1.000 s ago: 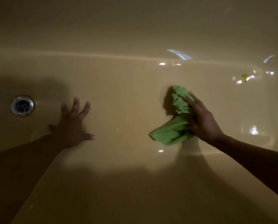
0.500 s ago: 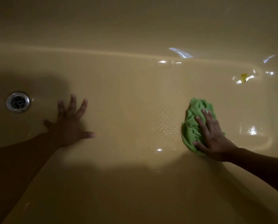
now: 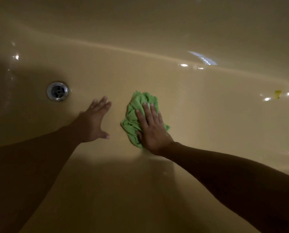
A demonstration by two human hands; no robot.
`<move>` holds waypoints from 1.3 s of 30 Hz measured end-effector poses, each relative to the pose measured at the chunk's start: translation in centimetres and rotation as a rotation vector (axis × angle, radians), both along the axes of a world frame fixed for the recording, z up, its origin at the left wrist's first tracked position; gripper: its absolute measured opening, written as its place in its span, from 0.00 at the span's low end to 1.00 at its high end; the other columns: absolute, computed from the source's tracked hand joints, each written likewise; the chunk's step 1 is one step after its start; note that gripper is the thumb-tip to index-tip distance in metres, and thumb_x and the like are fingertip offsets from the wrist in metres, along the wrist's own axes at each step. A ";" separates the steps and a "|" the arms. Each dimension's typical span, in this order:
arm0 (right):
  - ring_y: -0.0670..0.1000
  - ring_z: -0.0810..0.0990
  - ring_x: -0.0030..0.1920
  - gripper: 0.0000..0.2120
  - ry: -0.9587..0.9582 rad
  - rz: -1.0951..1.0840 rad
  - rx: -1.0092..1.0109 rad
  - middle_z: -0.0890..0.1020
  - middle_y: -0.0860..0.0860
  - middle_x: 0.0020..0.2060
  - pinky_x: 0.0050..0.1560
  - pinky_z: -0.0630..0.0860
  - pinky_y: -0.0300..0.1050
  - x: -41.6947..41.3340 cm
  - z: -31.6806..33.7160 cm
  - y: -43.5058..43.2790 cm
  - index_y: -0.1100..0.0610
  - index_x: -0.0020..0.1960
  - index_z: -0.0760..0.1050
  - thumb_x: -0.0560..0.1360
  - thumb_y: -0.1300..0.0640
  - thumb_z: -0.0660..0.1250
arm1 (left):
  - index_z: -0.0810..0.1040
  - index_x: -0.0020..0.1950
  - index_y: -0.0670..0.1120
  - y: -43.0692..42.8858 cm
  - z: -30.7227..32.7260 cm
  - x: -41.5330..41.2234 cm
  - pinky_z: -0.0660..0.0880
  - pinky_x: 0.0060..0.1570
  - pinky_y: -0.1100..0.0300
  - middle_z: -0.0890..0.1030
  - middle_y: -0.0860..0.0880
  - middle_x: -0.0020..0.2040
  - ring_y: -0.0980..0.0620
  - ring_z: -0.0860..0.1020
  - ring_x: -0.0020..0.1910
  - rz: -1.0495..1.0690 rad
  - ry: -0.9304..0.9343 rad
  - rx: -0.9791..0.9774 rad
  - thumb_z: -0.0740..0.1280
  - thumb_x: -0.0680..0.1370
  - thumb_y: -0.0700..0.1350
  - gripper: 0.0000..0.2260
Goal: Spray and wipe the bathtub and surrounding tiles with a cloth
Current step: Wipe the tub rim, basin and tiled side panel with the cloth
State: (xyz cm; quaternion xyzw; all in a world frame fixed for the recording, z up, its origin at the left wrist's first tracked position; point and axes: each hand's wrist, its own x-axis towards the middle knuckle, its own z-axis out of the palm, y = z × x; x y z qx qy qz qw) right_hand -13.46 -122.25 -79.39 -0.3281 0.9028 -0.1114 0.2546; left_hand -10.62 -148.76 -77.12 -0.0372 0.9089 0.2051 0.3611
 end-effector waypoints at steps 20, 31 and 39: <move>0.59 0.32 0.80 0.46 -0.136 -0.005 0.008 0.30 0.51 0.79 0.77 0.49 0.70 0.9 1.8 1.3 0.52 0.82 0.34 0.79 0.35 0.59 | 0.34 0.82 0.59 -12.6 2.8 7.3 0.54 0.70 0.24 0.29 0.53 0.81 0.35 0.38 0.81 0.136 -0.312 -0.304 0.73 0.69 0.70 0.58; 0.57 0.36 0.81 0.36 -0.153 0.469 -0.164 0.41 0.54 0.82 0.78 0.37 0.54 1.6 0.5 -18.4 0.52 0.83 0.45 0.82 0.53 0.61 | 0.43 0.83 0.56 -16.6 5.2 6.3 0.57 0.75 0.36 0.38 0.51 0.84 0.42 0.47 0.83 -0.161 -0.265 -0.429 0.76 0.73 0.57 0.51; 0.59 0.38 0.81 0.32 -0.055 0.048 -0.178 0.43 0.54 0.82 0.80 0.46 0.59 0.3 0.0 -28.5 0.54 0.83 0.48 0.84 0.56 0.59 | 0.45 0.84 0.53 -22.9 8.6 7.1 0.36 0.76 0.34 0.37 0.45 0.83 0.39 0.36 0.81 -0.298 -0.149 -0.828 0.61 0.71 0.76 0.50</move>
